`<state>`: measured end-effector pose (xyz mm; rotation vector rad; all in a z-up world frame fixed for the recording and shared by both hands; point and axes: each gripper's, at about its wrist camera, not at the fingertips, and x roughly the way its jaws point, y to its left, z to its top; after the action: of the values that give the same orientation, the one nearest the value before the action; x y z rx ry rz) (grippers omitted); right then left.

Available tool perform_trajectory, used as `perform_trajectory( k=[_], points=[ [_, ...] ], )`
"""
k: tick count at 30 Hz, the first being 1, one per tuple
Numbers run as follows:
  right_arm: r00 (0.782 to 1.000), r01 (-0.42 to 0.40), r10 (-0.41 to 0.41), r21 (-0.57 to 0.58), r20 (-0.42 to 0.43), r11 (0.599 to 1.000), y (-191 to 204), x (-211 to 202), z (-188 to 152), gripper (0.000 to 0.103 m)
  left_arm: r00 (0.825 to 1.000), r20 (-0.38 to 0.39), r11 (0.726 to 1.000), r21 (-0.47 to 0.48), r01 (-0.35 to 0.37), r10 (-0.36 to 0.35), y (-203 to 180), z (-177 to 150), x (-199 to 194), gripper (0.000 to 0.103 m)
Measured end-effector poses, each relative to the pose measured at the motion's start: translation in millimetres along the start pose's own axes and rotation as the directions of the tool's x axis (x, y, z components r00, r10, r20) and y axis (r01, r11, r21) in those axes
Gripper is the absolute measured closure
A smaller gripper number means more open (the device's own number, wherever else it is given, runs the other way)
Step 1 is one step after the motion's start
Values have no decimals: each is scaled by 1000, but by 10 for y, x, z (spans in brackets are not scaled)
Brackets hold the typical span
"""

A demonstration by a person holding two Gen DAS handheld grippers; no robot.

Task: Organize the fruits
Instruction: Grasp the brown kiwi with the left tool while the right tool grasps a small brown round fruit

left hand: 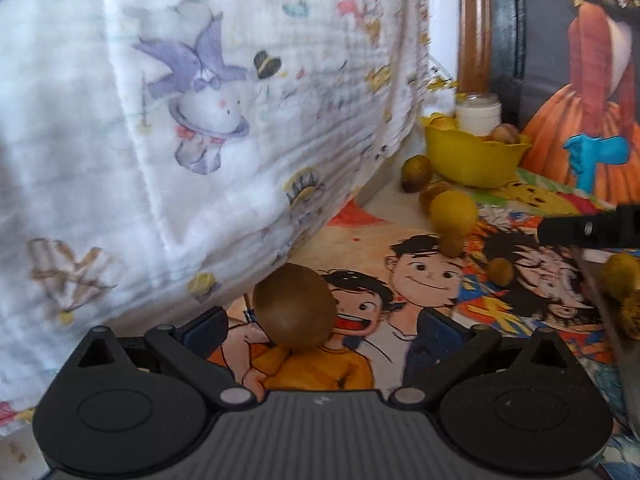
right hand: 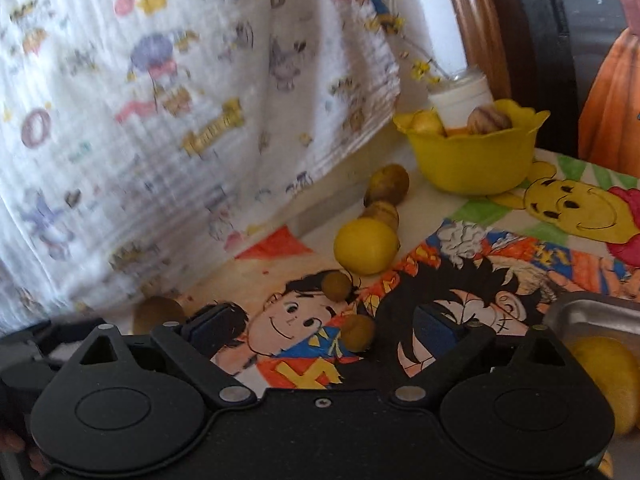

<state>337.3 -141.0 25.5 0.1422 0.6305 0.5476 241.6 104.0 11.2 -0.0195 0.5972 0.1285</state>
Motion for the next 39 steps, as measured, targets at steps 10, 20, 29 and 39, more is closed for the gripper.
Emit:
perform_trajectory(
  k=[10,20,29,39],
  points=[
    [994,74,-82,-105,-71,992,34,365,-118,19,998,-19,998,-10,-62,61,-20,3,302,1],
    [989,83,-97,-117,-116,990,70,593,-130,35,997,-35,997,-35,-75,74,-17,54,462,4],
    [987,80,-96,-126,-130,989,87,653,-132,50,994,-64,995,-44,-86,83,-32,51,562,15],
    [987,74,-91,-126,-132,989,79,656,-133,61,994,-71,992,-90,-93,87,13,64,597,35]
  ],
)
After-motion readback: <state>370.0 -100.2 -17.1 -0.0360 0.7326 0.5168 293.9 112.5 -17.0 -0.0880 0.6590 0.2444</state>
